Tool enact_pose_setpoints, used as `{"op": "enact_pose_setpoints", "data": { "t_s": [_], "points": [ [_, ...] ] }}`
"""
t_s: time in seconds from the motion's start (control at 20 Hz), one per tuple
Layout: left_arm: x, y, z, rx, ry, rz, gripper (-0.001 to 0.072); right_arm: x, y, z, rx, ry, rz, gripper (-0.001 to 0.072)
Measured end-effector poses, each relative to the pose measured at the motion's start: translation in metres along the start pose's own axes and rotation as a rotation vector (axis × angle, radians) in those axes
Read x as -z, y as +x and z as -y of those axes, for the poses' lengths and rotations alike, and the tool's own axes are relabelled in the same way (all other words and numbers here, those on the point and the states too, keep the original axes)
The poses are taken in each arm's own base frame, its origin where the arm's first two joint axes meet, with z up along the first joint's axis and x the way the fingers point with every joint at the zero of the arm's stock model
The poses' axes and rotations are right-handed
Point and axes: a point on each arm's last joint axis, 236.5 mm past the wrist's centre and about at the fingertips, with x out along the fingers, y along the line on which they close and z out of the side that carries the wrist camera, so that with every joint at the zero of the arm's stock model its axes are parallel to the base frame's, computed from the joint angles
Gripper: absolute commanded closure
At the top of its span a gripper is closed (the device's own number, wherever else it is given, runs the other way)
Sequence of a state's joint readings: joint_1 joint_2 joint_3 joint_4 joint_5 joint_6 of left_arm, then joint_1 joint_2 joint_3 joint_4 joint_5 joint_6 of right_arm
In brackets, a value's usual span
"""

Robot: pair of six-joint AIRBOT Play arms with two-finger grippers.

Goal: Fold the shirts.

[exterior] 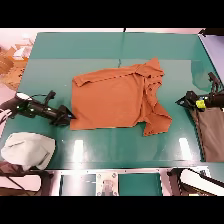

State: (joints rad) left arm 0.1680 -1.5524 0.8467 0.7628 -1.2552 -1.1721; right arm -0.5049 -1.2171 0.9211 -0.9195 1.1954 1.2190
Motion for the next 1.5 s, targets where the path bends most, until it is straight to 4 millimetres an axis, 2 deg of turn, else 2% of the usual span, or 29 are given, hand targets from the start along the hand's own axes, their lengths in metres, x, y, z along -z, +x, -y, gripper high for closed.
{"op": "enact_pose_setpoints", "data": {
  "t_s": [0.05, 0.15, 0.2, 0.35, 0.45, 0.5, 0.6, 0.8, 1.0, 1.2, 1.25, 1.3, 1.45, 1.5],
  "points": [
    [0.003, 0.005, 0.0, -0.014, 0.015, -0.011, 0.0382, 0.001, 0.001, 0.002, 0.003, 0.003, 0.007, 0.0328],
    [0.008, 0.012, -0.001, -0.035, 0.038, -0.035, 0.0645, 0.002, 0.003, 0.006, 0.01, 0.008, 0.014, 0.0321],
    [0.01, 0.012, -0.003, -0.05, 0.051, -0.046, 0.0687, 0.003, 0.003, 0.007, 0.011, 0.01, 0.017, 0.0321],
    [0.001, 0.0, 0.0, -0.053, 0.079, -0.031, 0.0688, 0.005, 0.004, 0.011, 0.026, 0.007, 0.014, 0.0317],
    [-0.011, -0.015, 0.001, -0.062, 0.095, -0.002, 0.0688, 0.012, 0.006, 0.018, 0.049, 0.001, -0.011, 0.0264],
    [-0.018, -0.023, -0.002, -0.07, 0.095, 0.018, 0.0687, 0.018, 0.008, 0.021, 0.058, 0.001, -0.028, 0.0263],
    [-0.026, -0.035, -0.004, -0.079, 0.094, 0.043, 0.0687, 0.034, 0.015, 0.029, 0.067, 0.007, -0.073, 0.0206],
    [-0.033, -0.045, -0.009, -0.092, 0.093, 0.063, 0.0687, 0.068, 0.039, 0.04, 0.067, -0.003, -0.175, 0.0206],
    [-0.035, -0.048, -0.01, -0.096, 0.093, 0.071, 0.0687, 0.072, 0.057, 0.048, 0.075, -0.023, -0.203, 0.0206],
    [-0.036, -0.048, -0.011, -0.098, 0.093, 0.074, 0.0687, 0.068, 0.069, 0.047, 0.068, -0.034, -0.217, 0.0209],
    [-0.036, -0.048, -0.011, -0.098, 0.093, 0.075, 0.0687, 0.068, 0.073, 0.045, 0.067, -0.041, -0.222, 0.0234],
    [-0.036, -0.048, -0.011, -0.098, 0.093, 0.075, 0.0687, 0.067, 0.077, 0.043, 0.067, -0.05, -0.22, 0.03],
    [-0.036, -0.049, -0.01, -0.097, 0.09, 0.076, 0.0688, 0.064, 0.085, 0.038, 0.072, -0.079, -0.222, 0.0662],
    [-0.035, -0.049, -0.01, -0.095, 0.09, 0.073, 0.0687, 0.064, 0.085, 0.035, 0.064, -0.078, -0.228, 0.0693]
  ]
}}
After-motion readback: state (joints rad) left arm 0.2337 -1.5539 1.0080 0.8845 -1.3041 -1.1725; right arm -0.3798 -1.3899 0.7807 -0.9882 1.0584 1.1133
